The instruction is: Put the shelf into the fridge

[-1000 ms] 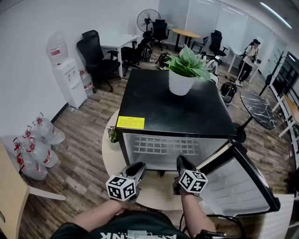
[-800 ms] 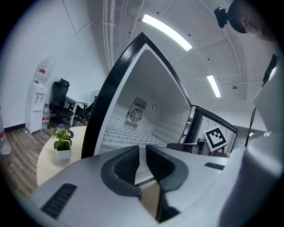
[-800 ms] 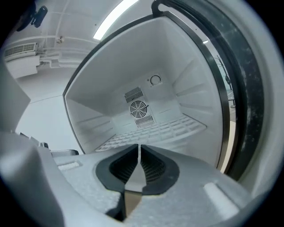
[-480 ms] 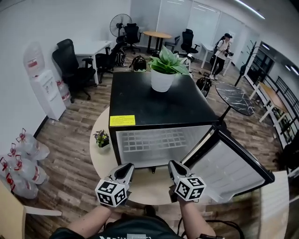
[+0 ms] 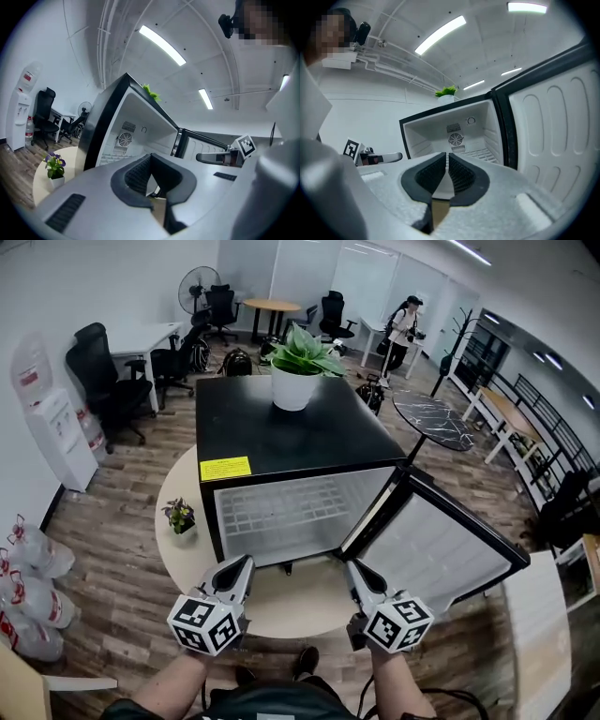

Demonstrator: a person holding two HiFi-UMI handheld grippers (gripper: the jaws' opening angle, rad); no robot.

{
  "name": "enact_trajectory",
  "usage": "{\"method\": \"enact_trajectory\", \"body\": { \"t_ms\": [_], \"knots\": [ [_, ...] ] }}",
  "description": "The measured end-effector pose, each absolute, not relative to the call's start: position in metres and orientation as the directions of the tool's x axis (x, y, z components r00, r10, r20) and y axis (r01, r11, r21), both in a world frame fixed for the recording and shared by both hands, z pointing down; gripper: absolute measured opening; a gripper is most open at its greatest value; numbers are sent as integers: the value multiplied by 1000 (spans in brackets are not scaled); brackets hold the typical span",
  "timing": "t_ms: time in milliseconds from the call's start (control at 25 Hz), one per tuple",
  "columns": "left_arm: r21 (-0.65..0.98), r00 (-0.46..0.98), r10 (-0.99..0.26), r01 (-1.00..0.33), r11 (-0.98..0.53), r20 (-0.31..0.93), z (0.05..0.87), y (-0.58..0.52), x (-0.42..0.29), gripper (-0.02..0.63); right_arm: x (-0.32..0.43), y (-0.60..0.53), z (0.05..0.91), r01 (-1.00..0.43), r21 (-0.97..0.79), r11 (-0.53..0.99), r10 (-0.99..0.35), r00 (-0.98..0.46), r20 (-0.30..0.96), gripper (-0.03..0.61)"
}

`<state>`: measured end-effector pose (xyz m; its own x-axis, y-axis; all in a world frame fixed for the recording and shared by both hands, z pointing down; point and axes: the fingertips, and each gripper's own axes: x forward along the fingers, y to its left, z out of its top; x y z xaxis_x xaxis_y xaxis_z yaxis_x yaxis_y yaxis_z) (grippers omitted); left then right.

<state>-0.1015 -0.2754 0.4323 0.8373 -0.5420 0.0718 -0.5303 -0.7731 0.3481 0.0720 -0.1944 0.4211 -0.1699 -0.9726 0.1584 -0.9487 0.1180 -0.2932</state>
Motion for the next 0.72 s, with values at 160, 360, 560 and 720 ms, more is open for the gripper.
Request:
{"method": "enact_trajectory", "body": {
  "t_ms": [160,360,560,720],
  "knots": [
    [311,852,-517,-515,-799,83,417,-264,-95,2,76,-180,401,-954,-280,109,-979,-152,137,25],
    [271,870,-485,-490,-829,92,401,-246,-76,2,83,-163,378,-957,-245,157,-979,-184,93,18],
    [236,839,-539,-539,-808,70,374,-233,-65,2,103,-151,354,-962,-212,170,-980,-188,68,8],
    [191,813,-579,-578,-793,57,358,-223,-59,2,110,-146,341,-960,-183,212,-972,-227,63,6]
  ]
}}
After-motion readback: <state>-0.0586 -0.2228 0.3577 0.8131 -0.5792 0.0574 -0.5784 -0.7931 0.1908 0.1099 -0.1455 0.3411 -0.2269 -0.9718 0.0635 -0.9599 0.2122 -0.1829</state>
